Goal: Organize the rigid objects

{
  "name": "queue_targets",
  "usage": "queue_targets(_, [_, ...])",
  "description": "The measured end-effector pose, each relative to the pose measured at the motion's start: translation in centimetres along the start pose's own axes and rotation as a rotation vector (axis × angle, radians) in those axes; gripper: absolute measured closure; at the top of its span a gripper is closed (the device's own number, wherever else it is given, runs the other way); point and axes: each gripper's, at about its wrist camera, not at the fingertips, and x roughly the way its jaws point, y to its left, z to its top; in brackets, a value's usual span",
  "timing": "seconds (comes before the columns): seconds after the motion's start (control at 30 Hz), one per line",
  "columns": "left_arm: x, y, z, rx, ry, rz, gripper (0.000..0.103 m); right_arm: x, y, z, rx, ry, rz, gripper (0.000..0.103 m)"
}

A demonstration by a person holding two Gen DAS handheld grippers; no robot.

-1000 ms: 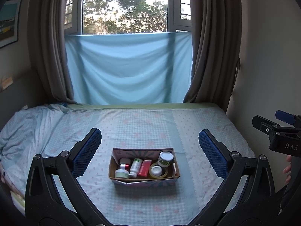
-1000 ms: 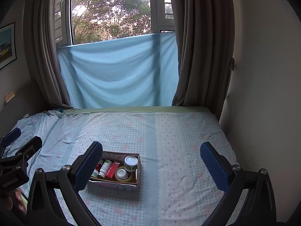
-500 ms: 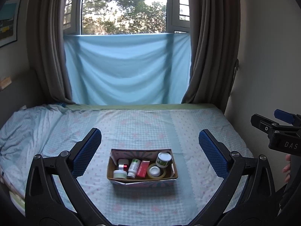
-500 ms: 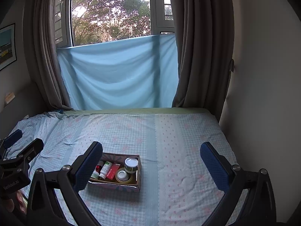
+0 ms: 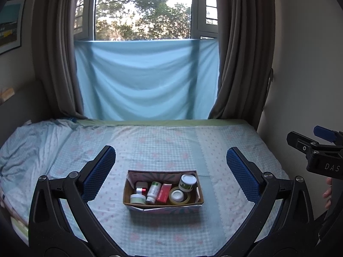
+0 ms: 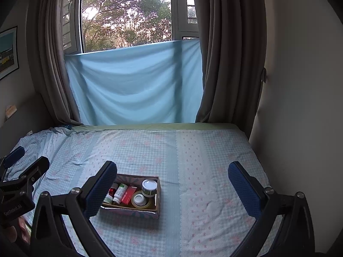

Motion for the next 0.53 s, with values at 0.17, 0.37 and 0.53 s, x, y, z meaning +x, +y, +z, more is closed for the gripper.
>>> queue_targets(0.17, [-0.5, 0.0, 0.0, 0.008, -0.031, 0.035, 0.000, -0.1, 0.1, 0.0, 0.001, -0.002, 0.001, 0.000])
queue_targets(0.37, [-1.1, -0.1, 0.0, 0.001, -0.072, 0.065, 0.000, -0.3, 0.1, 0.1, 0.000, -0.008, 0.000, 0.000])
queue_targets(0.53, [-1.4, 0.3, -0.2, -0.008, -0.085, 0.061, 0.000, -0.3, 0.1, 0.1, 0.000, -0.008, 0.001, 0.000])
